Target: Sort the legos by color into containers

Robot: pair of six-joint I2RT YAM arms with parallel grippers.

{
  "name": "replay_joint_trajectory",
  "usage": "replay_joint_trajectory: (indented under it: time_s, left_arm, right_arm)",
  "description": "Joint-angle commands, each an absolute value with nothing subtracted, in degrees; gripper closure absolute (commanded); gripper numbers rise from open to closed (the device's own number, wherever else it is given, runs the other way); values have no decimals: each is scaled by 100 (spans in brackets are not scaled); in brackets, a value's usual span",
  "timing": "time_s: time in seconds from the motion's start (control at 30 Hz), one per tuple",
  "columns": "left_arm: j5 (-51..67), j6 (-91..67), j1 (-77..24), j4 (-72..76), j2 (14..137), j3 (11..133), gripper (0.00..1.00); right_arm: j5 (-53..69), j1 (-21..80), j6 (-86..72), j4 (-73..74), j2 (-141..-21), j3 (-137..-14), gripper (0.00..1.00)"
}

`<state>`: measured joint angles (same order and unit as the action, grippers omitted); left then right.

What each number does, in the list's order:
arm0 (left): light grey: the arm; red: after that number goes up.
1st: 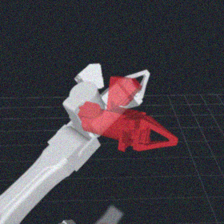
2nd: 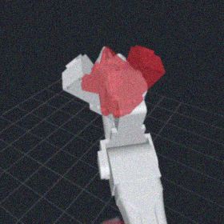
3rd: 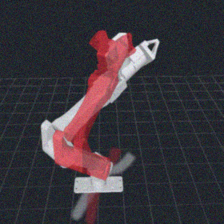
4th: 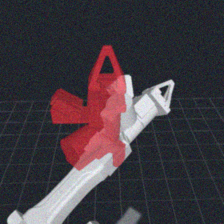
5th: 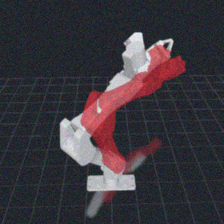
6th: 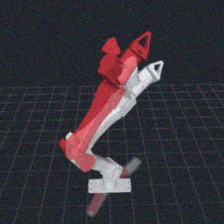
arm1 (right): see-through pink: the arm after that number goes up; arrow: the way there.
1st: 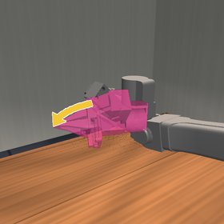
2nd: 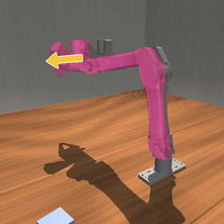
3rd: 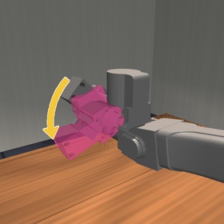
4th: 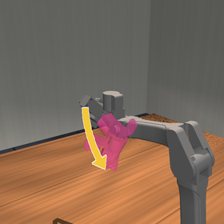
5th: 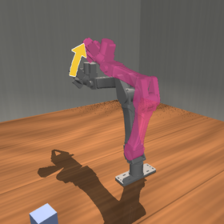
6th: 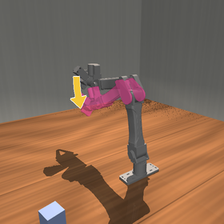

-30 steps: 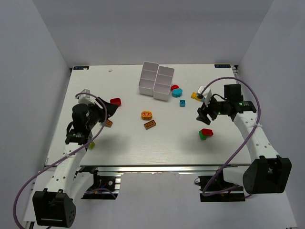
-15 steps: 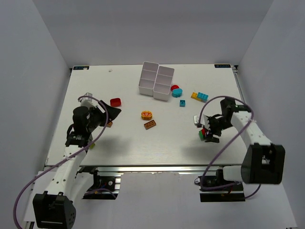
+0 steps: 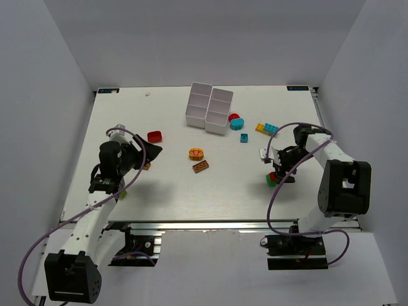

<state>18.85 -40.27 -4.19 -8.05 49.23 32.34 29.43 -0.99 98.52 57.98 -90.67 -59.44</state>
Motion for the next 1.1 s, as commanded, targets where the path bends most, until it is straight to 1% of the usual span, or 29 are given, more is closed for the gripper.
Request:
replay_joint_trajectory:
  time_s: [0.0,0.17,0.47,0.57,0.6,0.67,0.7,0.8,0.9,0.97,1.0,1.03,1.07]
  left_arm:
    - [1863,-3955,-404,-493,5053,3375,19]
    - [1916,-4087,-404,-229,5168,3322,20]
    - [1934,-4245,-404,-88,5186,3243,20]
    - [1960,-4324,-404,-44,5186,3182,20]
    - [1986,-4324,-404,-35,5229,3173,20]
    - [2074,-4359,-404,-35,5264,3182,20]
    - [2109,-4403,-404,104,5308,3173,20]
    - [2355,-4578,-404,368,5405,3120,20]
    - [2750,-4981,-448,965,5563,2936,20]
    - [2987,-5211,-571,1517,5721,2831,19]
    - [3023,-5395,-832,1721,5826,2821,19]
    - [3023,-5449,-1026,1853,6088,2847,19]
    - [2997,-5467,-1228,2020,6256,3004,19]
  right_arm:
    - [2865,-105,9844,5793,-9105,-6065,21]
    - [2795,-105,9563,5336,-9272,-6029,24]
    - [3032,-105,9518,5458,-9395,-6047,34]
    - [3111,-88,9545,5510,-9439,-5994,43]
    - [3129,-79,9545,5546,-9466,-6012,51]
    - [3190,-79,9554,5756,-9545,-6073,62]
    - [3251,-70,9554,5896,-9562,-6125,72]
    - [3400,-53,9606,6064,-9528,-6196,87]
    - [3795,139,9406,6257,-9299,-6476,93]
    - [4051,350,8950,6275,-9159,-6748,96]
    - [4313,613,8286,6232,-9123,-6907,97]
    - [4446,746,7810,5953,-9053,-7239,100]
    - [4595,1034,7326,5767,-9027,-7390,100]
